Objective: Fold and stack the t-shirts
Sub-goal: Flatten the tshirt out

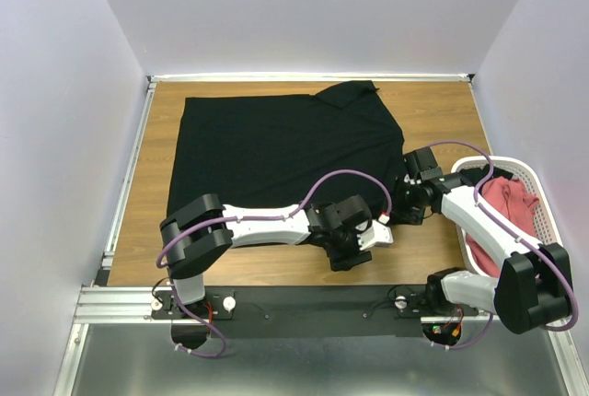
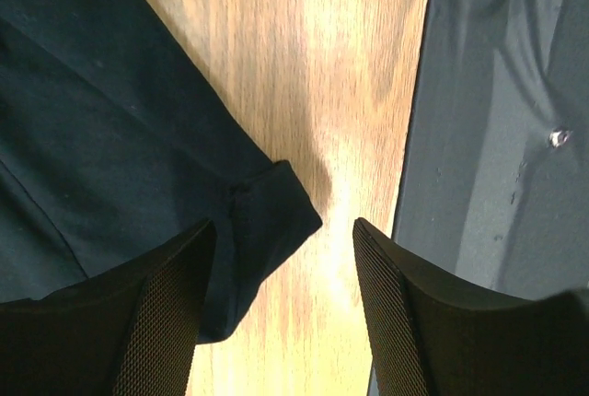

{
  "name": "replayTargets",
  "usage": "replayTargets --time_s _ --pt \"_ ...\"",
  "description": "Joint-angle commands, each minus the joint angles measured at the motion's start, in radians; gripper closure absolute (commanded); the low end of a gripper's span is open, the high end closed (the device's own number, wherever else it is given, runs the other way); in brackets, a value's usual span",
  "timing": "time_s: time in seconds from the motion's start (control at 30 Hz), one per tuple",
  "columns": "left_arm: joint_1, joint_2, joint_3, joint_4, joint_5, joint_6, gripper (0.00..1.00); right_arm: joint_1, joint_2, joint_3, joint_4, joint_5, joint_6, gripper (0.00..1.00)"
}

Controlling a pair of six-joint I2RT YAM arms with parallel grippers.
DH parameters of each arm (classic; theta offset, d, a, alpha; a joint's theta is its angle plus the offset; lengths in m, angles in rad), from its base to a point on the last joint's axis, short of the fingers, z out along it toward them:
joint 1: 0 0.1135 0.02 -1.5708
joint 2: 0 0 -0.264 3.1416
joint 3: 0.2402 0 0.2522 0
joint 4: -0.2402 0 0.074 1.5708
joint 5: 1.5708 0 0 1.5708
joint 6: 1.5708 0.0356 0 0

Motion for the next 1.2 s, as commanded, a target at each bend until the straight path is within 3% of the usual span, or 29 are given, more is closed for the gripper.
replayTargets --time_s 0.0,0.03,0.13,0.17,0.2,0.27,0.57,0.83,1.17 --pt "-0.003 0.014 0.037 -0.041 0.019 0.033 0.33 0.006 -0.018 -0.014 0.018 -0.015 0.007 0.32" --pt "-0.003 0.015 0.037 -0.046 0.019 0.033 0.35 0.006 -0.019 -0.014 0.018 -0.016 0.005 0.32" --pt "-0.005 0.014 0.036 -0.052 0.021 0.040 0.56 0.006 -0.020 -0.014 0.018 -0.016 0.007 0.32" --pt "-0.003 0.014 0.036 -0.052 0.022 0.043 0.70 0.006 -0.021 -0.015 0.018 -0.016 0.008 0.32" --pt "-0.003 0.014 0.036 -0.054 0.025 0.044 0.76 0.006 -0.021 -0.018 0.018 -0.018 0.008 0.32" --pt "-0.003 0.011 0.040 -0.063 0.031 0.050 0.98 0.006 -0.023 -0.023 0.018 -0.018 0.010 0.32" --pt "0.034 -0.107 -0.004 0.002 0.079 0.040 1.00 0.006 -0.035 -0.040 0.023 -0.045 0.007 0.32" --pt "0.256 -0.208 -0.093 0.167 0.139 -0.084 1.00 0.006 -0.044 0.000 0.035 -0.064 -0.004 0.32" --pt "0.422 -0.069 -0.069 0.230 0.214 -0.256 1.00 0.006 -0.033 -0.013 0.070 -0.147 -0.032 0.34"
